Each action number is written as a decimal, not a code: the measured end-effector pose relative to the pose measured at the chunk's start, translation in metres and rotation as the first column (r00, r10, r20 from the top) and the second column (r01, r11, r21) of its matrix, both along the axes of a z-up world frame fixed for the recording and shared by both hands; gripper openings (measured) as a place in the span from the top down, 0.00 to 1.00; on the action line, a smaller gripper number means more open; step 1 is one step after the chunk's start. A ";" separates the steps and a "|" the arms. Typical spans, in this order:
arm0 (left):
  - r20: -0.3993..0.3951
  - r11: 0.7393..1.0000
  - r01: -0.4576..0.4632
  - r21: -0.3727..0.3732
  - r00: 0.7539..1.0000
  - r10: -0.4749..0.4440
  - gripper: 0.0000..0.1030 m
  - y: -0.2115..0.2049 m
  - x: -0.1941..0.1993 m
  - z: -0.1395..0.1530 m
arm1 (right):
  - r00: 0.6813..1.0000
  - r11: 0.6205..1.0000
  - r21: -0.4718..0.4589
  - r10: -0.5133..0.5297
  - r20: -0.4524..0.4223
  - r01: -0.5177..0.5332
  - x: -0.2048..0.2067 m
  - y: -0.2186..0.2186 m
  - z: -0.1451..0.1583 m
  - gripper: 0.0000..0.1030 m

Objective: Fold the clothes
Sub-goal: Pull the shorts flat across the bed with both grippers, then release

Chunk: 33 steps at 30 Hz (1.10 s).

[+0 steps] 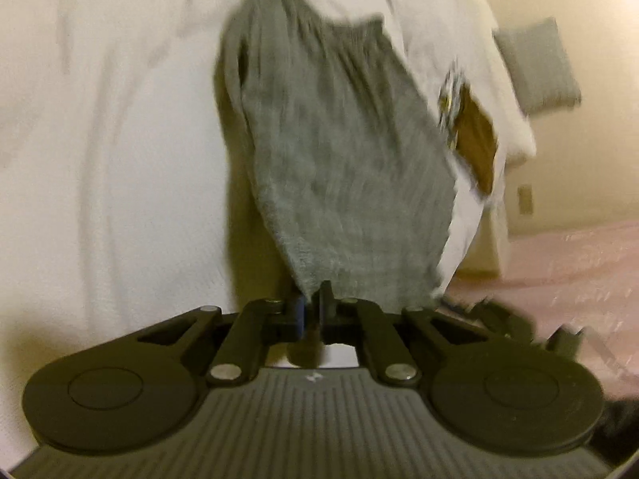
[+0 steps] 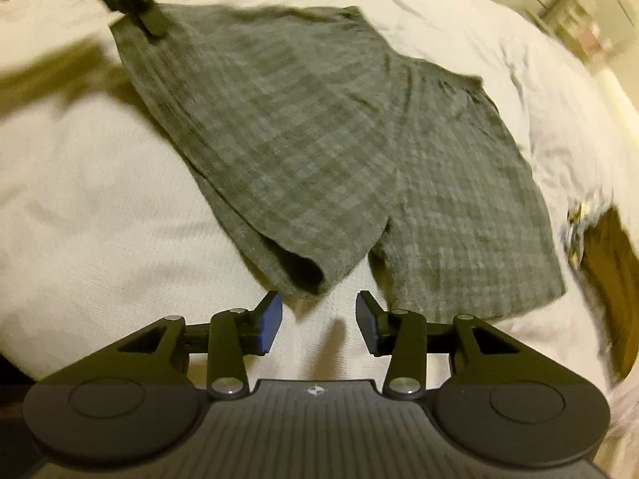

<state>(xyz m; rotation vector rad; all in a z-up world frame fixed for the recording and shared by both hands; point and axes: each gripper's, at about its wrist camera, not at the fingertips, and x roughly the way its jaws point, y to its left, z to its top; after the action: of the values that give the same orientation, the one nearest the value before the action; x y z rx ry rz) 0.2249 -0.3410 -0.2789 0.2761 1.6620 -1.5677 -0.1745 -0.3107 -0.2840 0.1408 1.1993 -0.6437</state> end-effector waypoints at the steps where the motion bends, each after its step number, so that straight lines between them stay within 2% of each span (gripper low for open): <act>1: 0.003 1.000 -0.022 -0.003 1.000 0.022 0.98 0.002 0.009 0.007 | 0.999 0.999 0.025 -0.034 0.031 0.033 -0.001 -0.003 0.002 0.55; 5: 0.056 0.999 -0.015 0.029 0.998 0.014 1.00 0.002 0.027 0.014 | 0.964 0.973 0.142 -0.203 0.174 0.179 -0.008 -0.017 0.009 0.54; 10: 0.113 0.998 0.012 0.060 0.993 -0.019 0.97 0.003 0.026 0.003 | 0.927 0.943 0.211 -0.304 0.221 0.259 -0.004 -0.026 0.005 0.53; 12: 0.107 0.998 0.004 0.070 0.994 -0.011 0.81 0.005 0.020 -0.005 | 0.898 0.915 0.252 -0.374 0.233 0.315 -0.008 -0.034 0.000 0.53; 13: 0.107 0.997 -0.003 0.075 0.994 -0.005 0.69 0.007 0.018 -0.010 | 0.873 0.892 0.284 -0.421 0.245 0.351 -0.012 -0.040 -0.003 0.54; 15: 0.084 0.996 -0.021 0.082 0.996 0.014 0.68 0.008 0.014 -0.020 | 0.828 0.849 0.343 -0.496 0.260 0.402 -0.019 -0.047 -0.005 0.55; 17: 0.060 0.995 -0.032 0.089 0.998 0.027 0.68 0.008 0.010 -0.029 | 0.805 0.820 0.388 -0.535 0.256 0.421 -0.023 -0.052 -0.009 0.80; 18: 0.053 0.995 -0.027 0.093 0.998 0.022 0.68 0.006 0.007 -0.032 | 0.807 0.814 0.397 -0.539 0.242 0.425 -0.024 -0.053 -0.011 1.00; 19: 0.047 0.995 -0.020 0.097 0.999 0.016 0.71 0.004 0.003 -0.034 | 0.819 0.821 0.390 -0.526 0.229 0.418 -0.023 -0.053 -0.010 1.00; 20: 0.035 0.995 -0.012 0.098 0.999 0.009 0.87 0.002 0.001 -0.035 | 0.834 0.832 0.377 -0.506 0.218 0.406 -0.023 -0.052 -0.008 1.00; 21: 0.019 0.995 -0.008 0.095 1.000 0.006 0.96 0.001 0.000 -0.034 | 0.856 0.852 0.351 -0.475 0.206 0.388 -0.023 -0.051 -0.003 1.00; 22: 0.017 0.996 -0.005 0.087 1.000 0.003 1.00 0.001 0.001 -0.029 | 0.879 0.875 0.317 -0.437 0.192 0.366 -0.023 -0.049 0.003 1.00; 24: 0.023 0.998 0.003 0.067 1.000 -0.004 1.00 0.003 0.004 -0.017 | 0.907 0.904 0.261 -0.386 0.166 0.337 -0.027 -0.048 0.014 1.00; 25: 0.026 0.998 0.007 0.057 1.000 -0.008 1.00 0.004 0.006 -0.011 | 0.911 0.909 0.250 -0.380 0.159 0.335 -0.031 -0.050 0.018 1.00; 29: 0.053 0.997 0.007 0.073 0.999 -0.011 1.00 0.012 0.019 -0.005 | 0.909 0.900 0.270 -0.390 0.149 0.342 -0.036 -0.059 0.016 1.00; 33: 0.085 0.994 0.012 0.104 0.996 -0.021 1.00 0.022 0.025 -0.008 | 0.930 0.910 0.288 -0.346 0.127 0.299 -0.022 -0.052 0.006 1.00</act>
<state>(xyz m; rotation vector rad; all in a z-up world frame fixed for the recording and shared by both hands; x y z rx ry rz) 0.2503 -0.3195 -0.2868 0.4075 1.6801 -1.4633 -0.1964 -0.3631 -0.2784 0.6221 1.0948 -0.7407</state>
